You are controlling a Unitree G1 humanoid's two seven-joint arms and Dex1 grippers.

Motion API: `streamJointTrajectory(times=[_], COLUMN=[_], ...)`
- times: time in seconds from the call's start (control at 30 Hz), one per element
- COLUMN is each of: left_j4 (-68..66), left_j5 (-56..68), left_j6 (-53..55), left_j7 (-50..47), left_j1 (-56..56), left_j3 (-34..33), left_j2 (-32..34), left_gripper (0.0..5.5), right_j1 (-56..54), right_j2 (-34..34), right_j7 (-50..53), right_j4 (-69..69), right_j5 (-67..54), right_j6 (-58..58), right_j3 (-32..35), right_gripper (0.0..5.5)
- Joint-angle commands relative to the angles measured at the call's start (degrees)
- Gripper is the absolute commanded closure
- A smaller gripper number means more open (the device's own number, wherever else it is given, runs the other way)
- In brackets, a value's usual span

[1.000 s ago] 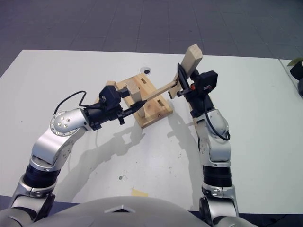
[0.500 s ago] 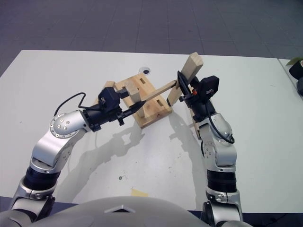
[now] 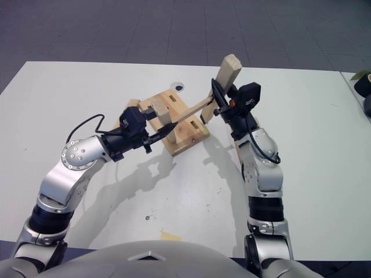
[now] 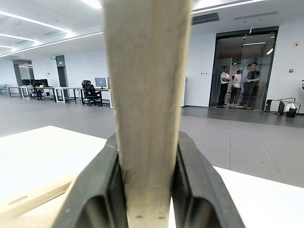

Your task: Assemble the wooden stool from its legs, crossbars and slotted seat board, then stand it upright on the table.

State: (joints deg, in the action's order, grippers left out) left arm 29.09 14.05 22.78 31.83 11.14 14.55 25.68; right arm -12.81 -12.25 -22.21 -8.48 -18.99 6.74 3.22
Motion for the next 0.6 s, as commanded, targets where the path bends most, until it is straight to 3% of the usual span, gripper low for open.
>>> streamJointTrajectory(times=[0.03, 0.27, 0.6], left_j4=[-1.14, -1.39, -1.57], left_j5=[-1.98, -2.7, -2.94], left_j6=[0.88, 0.58, 0.29], left_j7=[0.83, 0.67, 1.13], left_j1=[-1.07, -0.98, -0.81], left_j3=[0.35, 0.88, 1.08], left_j2=[1.74, 1.58, 1.82], left_gripper=[3.45, 3.45, 3.45], right_j1=[-0.48, 2.79, -0.39], right_j2=[-0.14, -1.37, -2.96], right_j7=[-1.53, -6.24, -4.18], right_j4=[0.04, -5.75, -13.31], right_j5=[0.84, -3.47, -3.44], right_j6=[-0.38, 3.53, 7.25], right_j3=[-1.62, -3.35, -4.33], right_gripper=[4.48, 4.48, 4.48])
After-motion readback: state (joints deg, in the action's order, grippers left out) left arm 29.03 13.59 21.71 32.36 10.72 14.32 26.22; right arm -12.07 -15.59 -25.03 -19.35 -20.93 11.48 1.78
